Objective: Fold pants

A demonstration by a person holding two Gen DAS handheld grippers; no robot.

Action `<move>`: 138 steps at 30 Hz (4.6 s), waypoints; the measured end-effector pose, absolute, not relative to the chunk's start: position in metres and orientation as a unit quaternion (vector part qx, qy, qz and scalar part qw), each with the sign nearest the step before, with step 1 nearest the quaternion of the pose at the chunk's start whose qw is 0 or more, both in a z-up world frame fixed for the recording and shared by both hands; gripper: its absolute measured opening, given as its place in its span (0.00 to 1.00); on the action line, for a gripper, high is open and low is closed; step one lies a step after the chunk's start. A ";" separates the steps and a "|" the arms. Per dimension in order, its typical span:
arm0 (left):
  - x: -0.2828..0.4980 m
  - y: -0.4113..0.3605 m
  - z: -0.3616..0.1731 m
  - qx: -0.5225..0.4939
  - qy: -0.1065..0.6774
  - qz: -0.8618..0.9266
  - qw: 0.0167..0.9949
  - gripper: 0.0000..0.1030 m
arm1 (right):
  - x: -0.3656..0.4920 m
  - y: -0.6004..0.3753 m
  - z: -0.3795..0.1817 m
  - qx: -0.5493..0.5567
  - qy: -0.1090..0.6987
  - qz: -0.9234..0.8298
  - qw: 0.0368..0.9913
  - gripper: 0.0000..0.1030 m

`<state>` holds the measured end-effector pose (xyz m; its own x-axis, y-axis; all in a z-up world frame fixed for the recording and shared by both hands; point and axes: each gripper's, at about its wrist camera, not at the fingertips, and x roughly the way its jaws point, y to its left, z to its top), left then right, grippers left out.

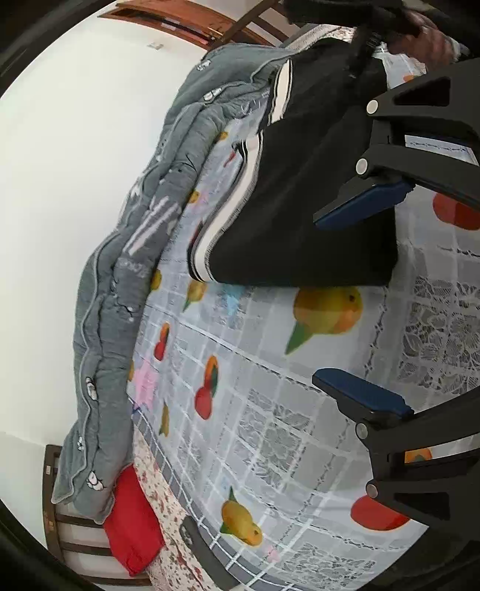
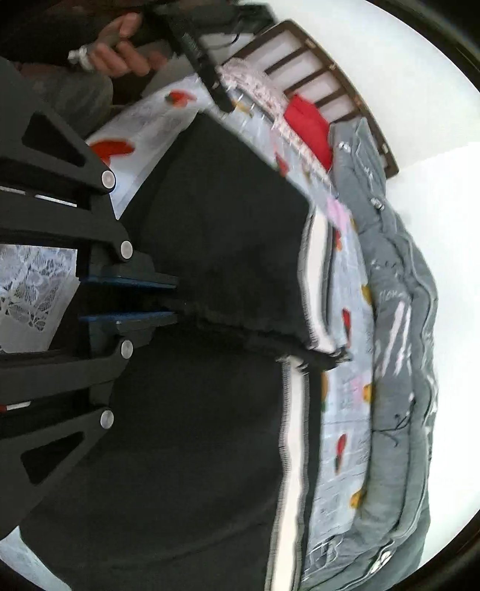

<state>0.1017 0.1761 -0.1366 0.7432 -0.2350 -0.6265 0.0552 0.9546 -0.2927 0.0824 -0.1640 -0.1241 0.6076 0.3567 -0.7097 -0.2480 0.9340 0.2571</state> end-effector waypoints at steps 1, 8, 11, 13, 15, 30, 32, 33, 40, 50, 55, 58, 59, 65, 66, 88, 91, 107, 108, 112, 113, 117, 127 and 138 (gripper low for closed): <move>0.102 0.176 -0.135 -0.128 0.348 -0.078 0.926 0.74 | 0.086 -0.168 -0.118 0.080 0.403 0.173 0.895 0.22; 0.112 0.176 -0.134 -0.130 0.354 -0.075 0.923 0.74 | 0.161 -0.172 -0.142 0.159 0.443 0.143 0.871 0.44; 0.112 0.177 -0.134 -0.126 0.356 -0.076 0.923 0.74 | 0.178 -0.155 -0.154 0.138 0.442 0.140 0.875 0.44; 0.111 0.176 -0.134 -0.120 0.358 -0.077 0.923 0.74 | 0.180 -0.143 -0.149 0.095 0.438 0.142 0.883 0.17; 0.110 0.175 -0.133 -0.112 0.359 -0.076 0.924 0.74 | 0.175 -0.150 -0.136 0.101 0.422 0.161 0.886 0.15; 0.116 0.116 -0.124 -0.055 0.355 -0.112 0.927 0.74 | 0.121 -0.218 -0.118 0.043 0.378 0.074 0.922 0.31; 0.120 0.106 -0.144 -0.034 0.389 -0.103 0.915 0.74 | 0.107 -0.214 -0.121 0.030 0.380 0.078 0.921 0.35; 0.125 0.101 -0.162 -0.027 0.424 -0.095 0.900 0.75 | 0.102 -0.213 -0.127 0.024 0.387 0.080 0.918 0.35; 0.117 0.110 -0.170 -0.062 0.443 -0.097 0.889 0.76 | 0.063 -0.207 -0.148 0.007 0.389 0.069 0.919 0.40; 0.111 0.127 -0.163 -0.120 0.429 -0.114 0.888 0.74 | 0.038 -0.248 -0.112 0.013 0.354 0.033 0.935 0.42; 0.122 0.129 -0.153 -0.131 0.416 -0.116 0.892 0.74 | 0.018 -0.334 -0.095 0.049 0.322 -0.071 0.943 0.57; 0.137 0.131 -0.151 -0.146 0.415 -0.122 0.890 0.74 | 0.015 -0.385 -0.098 0.063 0.323 -0.156 0.931 0.60; 0.143 0.130 -0.151 -0.149 0.417 -0.127 0.887 0.74 | 0.015 -0.401 -0.101 0.076 0.328 -0.164 0.927 0.61; 0.192 0.119 -0.164 -0.158 0.457 -0.151 0.862 0.64 | 0.034 -0.471 -0.129 0.191 0.350 -0.183 0.898 0.61; 0.199 0.119 -0.169 -0.167 0.465 -0.154 0.856 0.55 | 0.039 -0.479 -0.133 0.211 0.353 -0.177 0.894 0.61; 0.266 0.164 -0.136 -0.237 0.425 -0.158 0.859 0.10 | 0.116 -0.385 -0.033 0.056 0.226 -0.161 0.959 0.11; 0.266 0.200 -0.128 -0.232 0.416 -0.126 0.870 0.10 | 0.120 -0.363 -0.020 0.063 0.211 -0.111 0.969 0.11; 0.191 0.289 -0.179 -0.200 0.442 -0.049 0.873 0.54 | 0.121 -0.349 -0.137 0.048 0.398 -0.090 0.911 0.46; 0.183 0.290 -0.180 -0.206 0.440 -0.058 0.872 0.54 | 0.117 -0.348 -0.134 0.043 0.396 -0.093 0.913 0.46; 0.148 0.288 -0.188 -0.226 0.421 -0.083 0.874 0.54 | 0.093 -0.348 -0.130 0.045 0.395 -0.101 0.912 0.47; 0.143 0.288 -0.190 -0.231 0.420 -0.086 0.873 0.54 | 0.086 -0.348 -0.128 0.049 0.392 -0.098 0.913 0.47; 0.142 0.289 -0.195 -0.253 0.418 -0.087 0.868 0.55 | 0.065 -0.346 -0.122 0.040 0.382 -0.093 0.919 0.48; 0.178 0.290 -0.202 -0.284 0.383 -0.079 0.875 0.58 | 0.033 -0.343 -0.116 0.078 0.376 -0.081 0.920 0.48; 0.119 0.285 -0.209 -0.300 0.391 -0.121 0.862 0.58 | 0.029 -0.341 -0.129 0.104 0.380 -0.086 0.915 0.48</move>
